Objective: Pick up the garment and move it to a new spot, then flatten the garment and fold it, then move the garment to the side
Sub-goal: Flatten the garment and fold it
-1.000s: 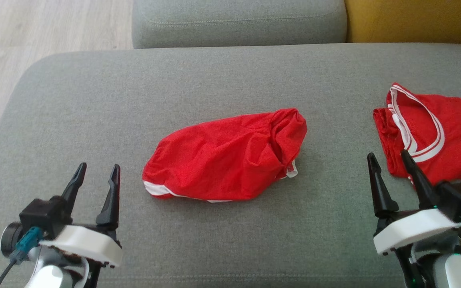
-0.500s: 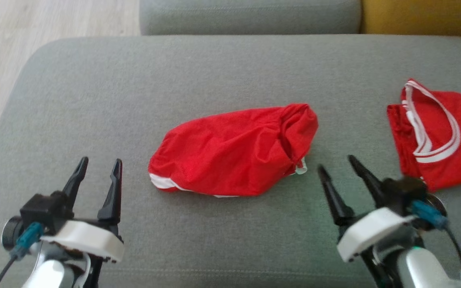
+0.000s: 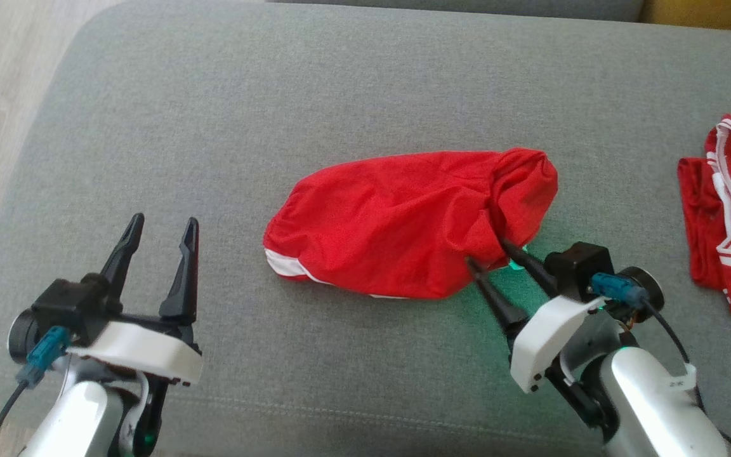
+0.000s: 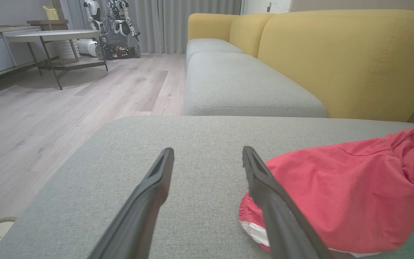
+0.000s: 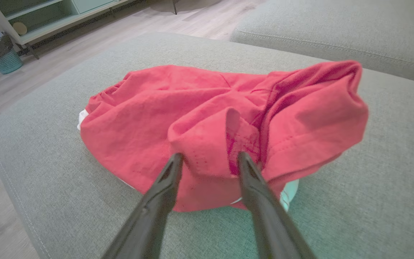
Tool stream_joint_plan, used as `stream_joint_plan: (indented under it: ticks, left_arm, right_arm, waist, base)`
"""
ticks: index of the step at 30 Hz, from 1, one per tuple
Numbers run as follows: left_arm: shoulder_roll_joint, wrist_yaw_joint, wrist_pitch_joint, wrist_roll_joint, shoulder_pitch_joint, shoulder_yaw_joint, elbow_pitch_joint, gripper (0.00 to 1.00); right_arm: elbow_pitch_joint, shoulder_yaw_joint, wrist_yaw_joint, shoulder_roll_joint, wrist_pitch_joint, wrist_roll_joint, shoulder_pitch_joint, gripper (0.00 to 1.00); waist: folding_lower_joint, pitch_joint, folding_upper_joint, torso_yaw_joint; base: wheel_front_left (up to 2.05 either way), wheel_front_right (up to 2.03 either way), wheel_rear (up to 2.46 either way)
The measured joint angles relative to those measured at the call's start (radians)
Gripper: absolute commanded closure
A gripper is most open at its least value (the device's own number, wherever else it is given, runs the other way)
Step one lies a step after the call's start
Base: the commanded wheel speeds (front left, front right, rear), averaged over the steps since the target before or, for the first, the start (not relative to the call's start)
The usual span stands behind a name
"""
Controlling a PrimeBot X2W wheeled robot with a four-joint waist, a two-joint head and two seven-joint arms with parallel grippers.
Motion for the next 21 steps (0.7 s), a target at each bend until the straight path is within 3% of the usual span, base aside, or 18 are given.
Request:
stream_joint_plan:
  ticks: [4, 10, 16, 21]
  left_arm:
    - [-0.003, 0.000, -0.008, 0.000, -0.001, 0.001, 0.009, 0.00]
    - [-0.001, 0.001, -0.016, 0.000, -0.001, 0.015, 0.010, 0.00]
    - [0.000, 0.001, -0.020, 0.000, -0.001, 0.018, 0.007, 0.00]
    - [-0.001, 0.000, -0.021, 0.000, -0.016, 0.013, 0.007, 0.00]
  right_arm:
    - [-0.017, -0.001, 0.000, -0.012, 0.011, 0.024, 0.004, 1.00]
    - [-0.147, -0.042, 0.000, -0.013, 0.026, 0.043, 0.042, 1.00]
    - [-0.251, -0.100, 0.000, 0.012, 0.052, 0.046, 0.060, 1.00]
    - [-0.269, -0.125, 0.000, 0.036, 0.058, 0.046, 0.018, 1.00]
  waist:
    - [0.0000, 0.000, 0.0000, 0.003]
    - [0.0000, -0.004, 0.0000, -0.023]
    - [0.0000, 0.007, 0.0000, -0.043]
    - [0.0000, 0.021, 0.0000, -0.034]
  base:
    - [0.00, 0.00, 0.00]
    - [0.00, 0.00, 0.00]
    - [0.00, 0.00, 0.00]
    - [0.00, 0.00, 0.00]
